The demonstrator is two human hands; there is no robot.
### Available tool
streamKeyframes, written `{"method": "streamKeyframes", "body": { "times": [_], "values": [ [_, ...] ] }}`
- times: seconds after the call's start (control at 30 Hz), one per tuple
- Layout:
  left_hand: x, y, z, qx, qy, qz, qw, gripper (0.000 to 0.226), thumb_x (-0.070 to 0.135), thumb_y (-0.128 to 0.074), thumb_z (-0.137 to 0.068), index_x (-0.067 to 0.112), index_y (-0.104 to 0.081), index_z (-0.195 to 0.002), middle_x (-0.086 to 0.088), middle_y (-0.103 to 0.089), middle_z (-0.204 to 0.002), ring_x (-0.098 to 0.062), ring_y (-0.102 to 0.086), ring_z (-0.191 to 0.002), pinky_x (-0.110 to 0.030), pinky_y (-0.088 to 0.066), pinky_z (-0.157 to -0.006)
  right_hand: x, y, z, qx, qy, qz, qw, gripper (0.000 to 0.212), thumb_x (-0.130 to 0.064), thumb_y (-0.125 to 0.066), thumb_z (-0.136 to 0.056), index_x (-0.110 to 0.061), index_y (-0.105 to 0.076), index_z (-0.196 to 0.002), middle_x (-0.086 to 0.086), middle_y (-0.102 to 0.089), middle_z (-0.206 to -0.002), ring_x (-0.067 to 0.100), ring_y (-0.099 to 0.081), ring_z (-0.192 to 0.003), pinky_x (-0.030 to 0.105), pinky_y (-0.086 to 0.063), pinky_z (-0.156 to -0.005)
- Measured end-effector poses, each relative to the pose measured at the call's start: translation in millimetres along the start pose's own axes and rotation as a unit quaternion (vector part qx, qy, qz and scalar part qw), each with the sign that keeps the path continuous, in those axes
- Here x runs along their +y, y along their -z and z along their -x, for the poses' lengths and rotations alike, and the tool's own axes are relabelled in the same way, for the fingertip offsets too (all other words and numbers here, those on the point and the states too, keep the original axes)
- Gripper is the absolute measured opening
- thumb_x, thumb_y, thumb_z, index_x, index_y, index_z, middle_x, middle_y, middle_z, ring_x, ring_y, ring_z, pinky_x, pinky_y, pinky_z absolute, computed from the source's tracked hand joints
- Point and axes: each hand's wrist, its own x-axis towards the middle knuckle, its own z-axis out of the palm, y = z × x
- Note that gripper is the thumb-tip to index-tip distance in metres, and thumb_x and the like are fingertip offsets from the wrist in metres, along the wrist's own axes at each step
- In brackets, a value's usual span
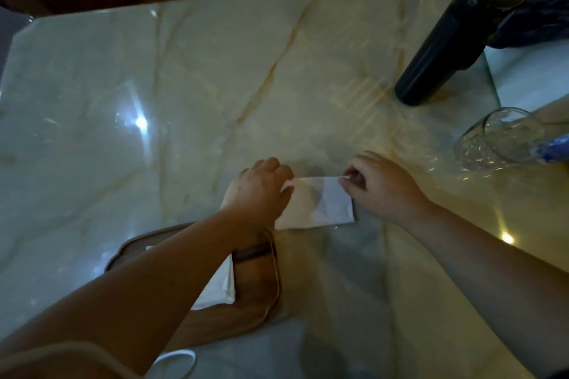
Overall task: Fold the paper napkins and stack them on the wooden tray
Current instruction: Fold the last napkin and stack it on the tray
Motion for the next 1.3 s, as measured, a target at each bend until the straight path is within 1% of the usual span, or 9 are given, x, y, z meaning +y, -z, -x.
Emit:
{"method": "streamKeyframes", "body": {
  "times": [0.13,0.37,0.57,0.67,0.83,1.03,1.13,1.2,1.3],
  "values": [
    [-7.7,-7.3,-9.1,-0.013,0.043,-0.035,0.998,0.034,0.032,-0.058,-0.087,0.022,-0.049,-0.118,-0.006,-0.053,-0.115,-0.026,-0.050,-0.106,-0.042,-0.045,-0.086,-3.5,-8.2,-15.0,-0.063,-0.031,0.068,0.995,0.020,-0.033,-0.065,-0.079,-0.019,-0.059,-0.092,0.003,-0.056,-0.101,0.023,-0.057,-0.091,0.032,-0.041,-0.069],
    [-3.9,-2.3,-7.8,-0.035,0.041,-0.032,0.998,0.010,0.020,-0.052,-0.088,0.019,-0.057,-0.097,-0.005,-0.054,-0.100,-0.024,-0.050,-0.096,-0.038,-0.043,-0.082,-15.6,-3.1,-12.1,-0.096,-0.027,0.040,0.994,0.007,-0.024,-0.063,-0.078,-0.020,-0.058,-0.077,0.001,-0.059,-0.086,0.022,-0.058,-0.082,0.031,-0.039,-0.063],
    [-21.1,26.6,26.3,-0.002,0.117,0.230,0.966,0.010,0.026,-0.062,-0.085,0.032,-0.055,-0.080,0.013,-0.060,-0.077,-0.005,-0.058,-0.070,-0.017,-0.043,-0.055,-45.2,8.6,-1.9,-0.062,-0.088,-0.155,0.982,0.008,-0.022,-0.071,-0.077,-0.020,-0.064,-0.073,-0.003,-0.068,-0.070,0.010,-0.062,-0.064,0.027,-0.049,-0.060],
    [-37.0,44.5,48.9,0.028,0.160,0.292,0.943,0.021,0.021,-0.069,-0.080,0.035,-0.055,-0.071,0.011,-0.064,-0.078,-0.006,-0.062,-0.063,-0.024,-0.050,-0.053,-68.7,2.4,0.7,-0.054,-0.082,-0.222,0.970,0.009,-0.018,-0.072,-0.076,-0.020,-0.064,-0.073,-0.004,-0.068,-0.067,0.008,-0.062,-0.060,0.025,-0.050,-0.059],
    [-67.1,60.9,93.1,0.070,0.212,0.390,0.893,0.021,0.011,-0.071,-0.079,0.028,-0.061,-0.071,0.007,-0.066,-0.078,-0.014,-0.066,-0.053,-0.025,-0.052,-0.041,-111.6,-25.1,3.4,-0.064,-0.073,-0.288,0.953,0.019,-0.008,-0.072,-0.075,-0.024,-0.062,-0.073,-0.003,-0.064,-0.069,0.012,-0.058,-0.056,0.039,-0.053,-0.061],
    [-104.7,59.4,142.5,0.077,0.236,0.376,0.893,0.019,0.009,-0.070,-0.080,0.024,-0.060,-0.073,0.001,-0.063,-0.079,-0.012,-0.064,-0.048,-0.023,-0.050,-0.037,-157.5,-66.9,10.2,-0.088,-0.060,-0.268,0.957,0.014,-0.025,-0.069,-0.070,-0.034,-0.060,-0.077,-0.020,-0.063,-0.069,-0.001,-0.055,-0.056,0.025,-0.045,-0.056],
    [-119.5,52.7,160.9,0.065,0.241,0.356,0.900,0.024,0.008,-0.069,-0.080,0.028,-0.059,-0.072,0.001,-0.061,-0.074,-0.004,-0.062,-0.051,-0.017,-0.046,-0.036,-173.5,-85.1,14.7,-0.104,-0.062,-0.258,0.959,0.016,-0.023,-0.069,-0.071,-0.035,-0.060,-0.077,-0.017,-0.060,-0.062,0.002,-0.051,-0.052,0.024,-0.043,-0.053],
    [-125.4,48.6,168.7,0.055,0.234,0.324,0.915,0.026,0.011,-0.069,-0.080,0.033,-0.057,-0.072,0.005,-0.061,-0.075,-0.004,-0.062,-0.057,-0.015,-0.046,-0.039,-180.7,-92.8,18.0,-0.109,-0.056,-0.232,0.965,0.017,-0.021,-0.069,-0.072,-0.035,-0.060,-0.076,-0.018,-0.059,-0.059,0.002,-0.049,-0.049,0.022,-0.041,-0.050],
    [-132.5,40.8,175.0,0.034,0.239,0.268,0.933,0.027,0.017,-0.067,-0.081,0.037,-0.053,-0.071,0.013,-0.058,-0.077,-0.005,-0.057,-0.069,-0.026,-0.051,-0.058,-188.0,-101.4,21.5,-0.120,-0.058,-0.207,0.969,0.015,-0.019,-0.069,-0.075,-0.031,-0.060,-0.076,-0.008,-0.064,-0.071,0.004,-0.052,-0.051,0.024,-0.045,-0.053]
  ]
}}
